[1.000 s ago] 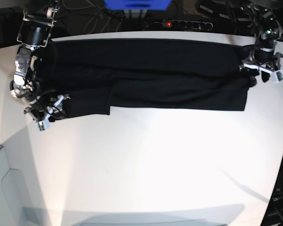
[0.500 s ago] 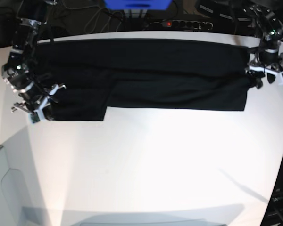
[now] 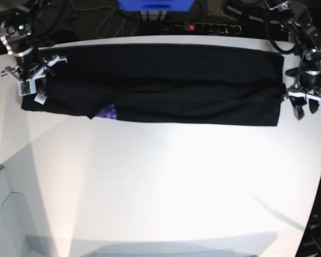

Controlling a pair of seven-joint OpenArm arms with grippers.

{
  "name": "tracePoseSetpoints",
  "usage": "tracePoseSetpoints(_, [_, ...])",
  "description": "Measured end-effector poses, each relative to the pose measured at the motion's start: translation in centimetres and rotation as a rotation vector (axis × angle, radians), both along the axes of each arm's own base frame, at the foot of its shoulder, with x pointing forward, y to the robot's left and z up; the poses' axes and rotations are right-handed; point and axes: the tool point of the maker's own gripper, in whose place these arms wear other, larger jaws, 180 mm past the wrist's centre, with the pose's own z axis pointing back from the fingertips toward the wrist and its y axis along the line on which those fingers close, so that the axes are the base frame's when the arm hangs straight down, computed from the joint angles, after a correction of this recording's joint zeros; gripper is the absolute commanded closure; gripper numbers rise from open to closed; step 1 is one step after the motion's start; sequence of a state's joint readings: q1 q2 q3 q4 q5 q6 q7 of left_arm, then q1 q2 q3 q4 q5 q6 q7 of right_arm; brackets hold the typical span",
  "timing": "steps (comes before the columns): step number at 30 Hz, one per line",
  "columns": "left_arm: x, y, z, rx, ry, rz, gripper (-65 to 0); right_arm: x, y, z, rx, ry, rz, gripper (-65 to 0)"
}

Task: Fold the T-shirt properly
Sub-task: 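Regrasp the strip ends with both grippers and pull them taut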

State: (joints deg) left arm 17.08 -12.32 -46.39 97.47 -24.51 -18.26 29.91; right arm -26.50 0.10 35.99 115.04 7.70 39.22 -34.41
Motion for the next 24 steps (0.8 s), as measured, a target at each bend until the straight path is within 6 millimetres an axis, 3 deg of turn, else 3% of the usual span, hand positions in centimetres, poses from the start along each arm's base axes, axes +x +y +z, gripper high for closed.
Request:
tracePoseSetpoints(9, [0.9, 0.5, -1.1, -0.039, 0.001, 0.021, -32.8, -4.7, 1.3, -2.5, 0.064, 0.111, -0.062, 0.0])
tracePoseSetpoints(14, [1.3, -0.1, -2.2, -0.061, 0.021, 0.008, -32.8, -5.1, 1.6, -2.7, 0.088, 0.106, -0.096, 0.0])
tracePoseSetpoints(19, [1.3, -0.2, -2.2, -0.062, 0.019, 0.006, -32.8, -6.0, -0.5, -2.4, 0.051, 0.111, -0.149, 0.0])
tracePoseSetpoints(24, [2.0, -1.7, -2.7, -0.069, 0.03, -0.039, -32.8, -4.9, -0.6, -2.0, 0.052, 0.081, -0.147, 0.0])
